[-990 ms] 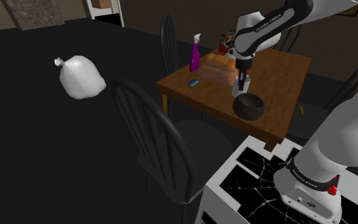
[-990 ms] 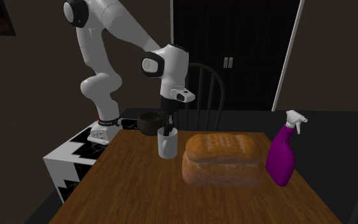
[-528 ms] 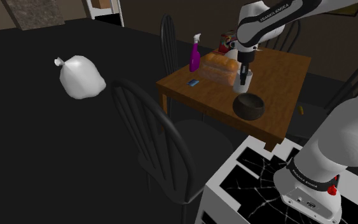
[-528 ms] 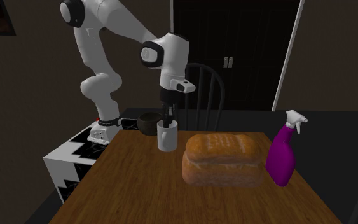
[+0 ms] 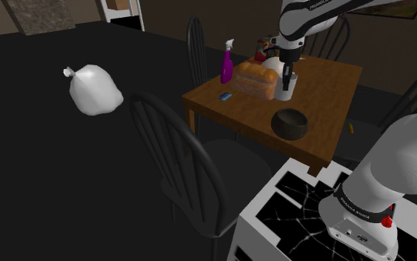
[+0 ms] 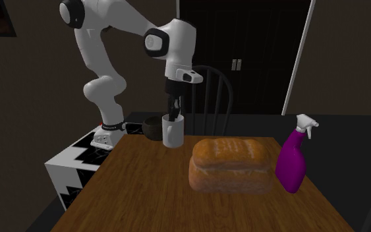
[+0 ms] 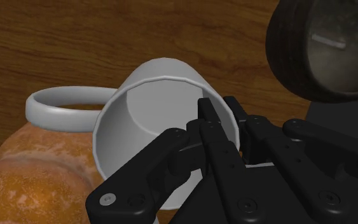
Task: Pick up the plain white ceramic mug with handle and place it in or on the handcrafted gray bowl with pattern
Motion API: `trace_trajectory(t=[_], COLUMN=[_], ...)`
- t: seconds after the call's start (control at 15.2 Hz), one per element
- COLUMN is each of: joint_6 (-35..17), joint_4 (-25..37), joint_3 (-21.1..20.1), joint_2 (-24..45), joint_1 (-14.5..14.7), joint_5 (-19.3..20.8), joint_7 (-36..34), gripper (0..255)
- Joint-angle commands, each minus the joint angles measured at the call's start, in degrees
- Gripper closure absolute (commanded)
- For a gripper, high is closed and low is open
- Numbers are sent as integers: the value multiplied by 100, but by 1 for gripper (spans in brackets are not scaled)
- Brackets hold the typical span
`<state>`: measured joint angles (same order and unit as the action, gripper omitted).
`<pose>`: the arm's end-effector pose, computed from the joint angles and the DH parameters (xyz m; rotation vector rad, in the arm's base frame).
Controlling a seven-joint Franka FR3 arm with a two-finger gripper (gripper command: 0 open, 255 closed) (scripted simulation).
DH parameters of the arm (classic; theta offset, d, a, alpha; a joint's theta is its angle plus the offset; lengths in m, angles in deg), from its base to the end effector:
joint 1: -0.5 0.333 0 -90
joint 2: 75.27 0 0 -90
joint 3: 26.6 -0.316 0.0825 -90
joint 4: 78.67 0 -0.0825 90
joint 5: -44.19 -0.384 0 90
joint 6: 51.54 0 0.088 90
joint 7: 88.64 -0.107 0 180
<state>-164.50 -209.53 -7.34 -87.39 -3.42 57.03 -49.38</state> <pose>0.4247 -0.2009 0.4264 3.0160 0.5965 -0.2478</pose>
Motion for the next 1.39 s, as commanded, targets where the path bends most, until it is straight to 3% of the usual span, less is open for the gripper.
trace_trajectory(t=[0.0, 1.06, 1.32], joint_6=[159, 1364, 1605], joint_4=[100, 1053, 379], joint_3=[-18, -124, -413], joint_2=[-58, -319, -1182], joint_1=[6, 37, 87], joint_5=[-1, -34, 52], joint_7=[4, 111, -273], gripper=[255, 255, 255])
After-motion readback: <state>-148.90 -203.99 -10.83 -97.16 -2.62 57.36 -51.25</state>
